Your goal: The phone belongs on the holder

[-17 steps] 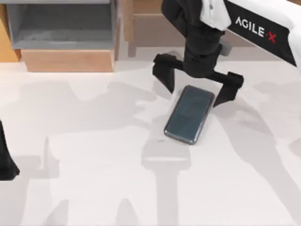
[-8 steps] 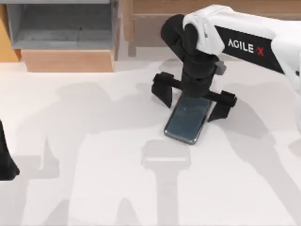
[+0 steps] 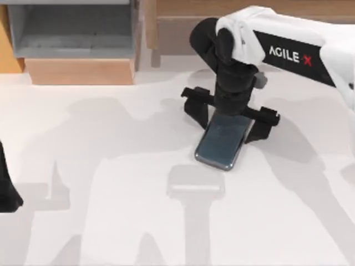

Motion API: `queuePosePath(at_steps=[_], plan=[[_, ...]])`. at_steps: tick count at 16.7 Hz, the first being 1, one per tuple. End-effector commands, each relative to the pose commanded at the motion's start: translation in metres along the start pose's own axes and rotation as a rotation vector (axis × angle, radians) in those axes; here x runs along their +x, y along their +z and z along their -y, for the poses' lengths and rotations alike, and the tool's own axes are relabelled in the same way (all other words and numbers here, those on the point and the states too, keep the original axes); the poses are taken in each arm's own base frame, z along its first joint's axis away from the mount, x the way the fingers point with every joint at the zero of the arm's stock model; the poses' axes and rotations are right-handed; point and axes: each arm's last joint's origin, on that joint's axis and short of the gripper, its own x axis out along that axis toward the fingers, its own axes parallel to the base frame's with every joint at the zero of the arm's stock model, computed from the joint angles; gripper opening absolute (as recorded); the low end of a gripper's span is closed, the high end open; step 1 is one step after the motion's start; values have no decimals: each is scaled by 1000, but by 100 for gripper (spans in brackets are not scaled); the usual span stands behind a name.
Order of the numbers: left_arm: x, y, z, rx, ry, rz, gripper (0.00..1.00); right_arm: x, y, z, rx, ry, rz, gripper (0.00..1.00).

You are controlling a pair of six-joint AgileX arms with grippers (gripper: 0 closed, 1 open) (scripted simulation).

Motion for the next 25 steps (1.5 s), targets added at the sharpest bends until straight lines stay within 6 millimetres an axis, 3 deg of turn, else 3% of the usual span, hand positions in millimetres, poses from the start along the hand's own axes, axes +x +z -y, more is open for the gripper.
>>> queuePosePath(at_steps=[8,16,17,25], plan=[[0,0,0,0,0,0,100,0,0,0,0,0,0,2],[0,0,0,0,0,0,100,0,0,0,0,0,0,0],[0,0,0,0,0,0,100,-18,0,3,-3,7,20,0],[0,0,0,0,0,0,100,-38,1,2,-3,7,20,0]])
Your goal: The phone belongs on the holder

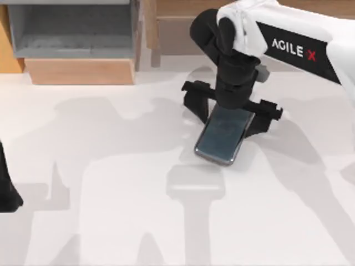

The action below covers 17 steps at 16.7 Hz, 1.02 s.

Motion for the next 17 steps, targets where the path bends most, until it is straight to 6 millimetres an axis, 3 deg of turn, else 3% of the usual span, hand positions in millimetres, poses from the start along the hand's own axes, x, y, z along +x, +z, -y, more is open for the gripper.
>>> queuePosePath(at_steps=[3,6,10,17], plan=[[0,0,0,0,0,0,100,3,0,0,1,-4,-3,0],[0,0,0,0,0,0,100,-19,19,11,2,92,19,0],[0,0,0,0,0,0,100,-62,54,60,-80,286,62,0],[0,0,0,0,0,0,100,-132,81,161,-412,572,312,0]])
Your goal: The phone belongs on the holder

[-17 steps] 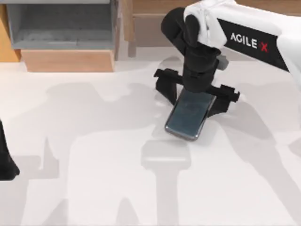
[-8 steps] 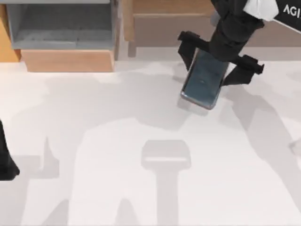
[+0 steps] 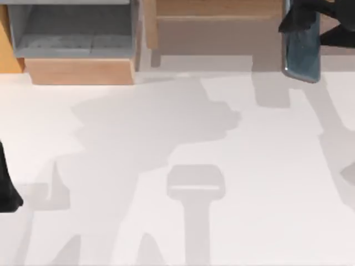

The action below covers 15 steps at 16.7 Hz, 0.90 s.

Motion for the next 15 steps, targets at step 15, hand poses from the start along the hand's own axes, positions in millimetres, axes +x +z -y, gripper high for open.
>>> queuePosePath(at_steps=[15], plan=[[0,0,0,0,0,0,100,-159,-88,132,-454,21,439,0]])
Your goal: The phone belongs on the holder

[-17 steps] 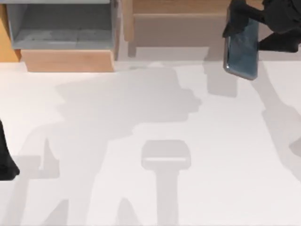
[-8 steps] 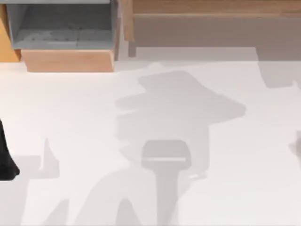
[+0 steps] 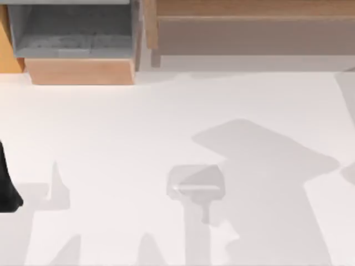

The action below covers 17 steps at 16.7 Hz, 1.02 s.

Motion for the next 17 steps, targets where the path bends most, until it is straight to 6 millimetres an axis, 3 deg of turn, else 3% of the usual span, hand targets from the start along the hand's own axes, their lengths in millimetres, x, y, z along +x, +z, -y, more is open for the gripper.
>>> queuePosePath(at_steps=[6,8,11,17], plan=[[0,0,0,0,0,0,100,-51,-92,1,-61,-90,41,0],[0,0,0,0,0,0,100,-64,-114,-4,-70,-136,49,0],[0,0,0,0,0,0,100,-72,-125,-9,-80,-171,53,0],[0,0,0,0,0,0,100,-71,-125,-9,-78,-167,52,0]])
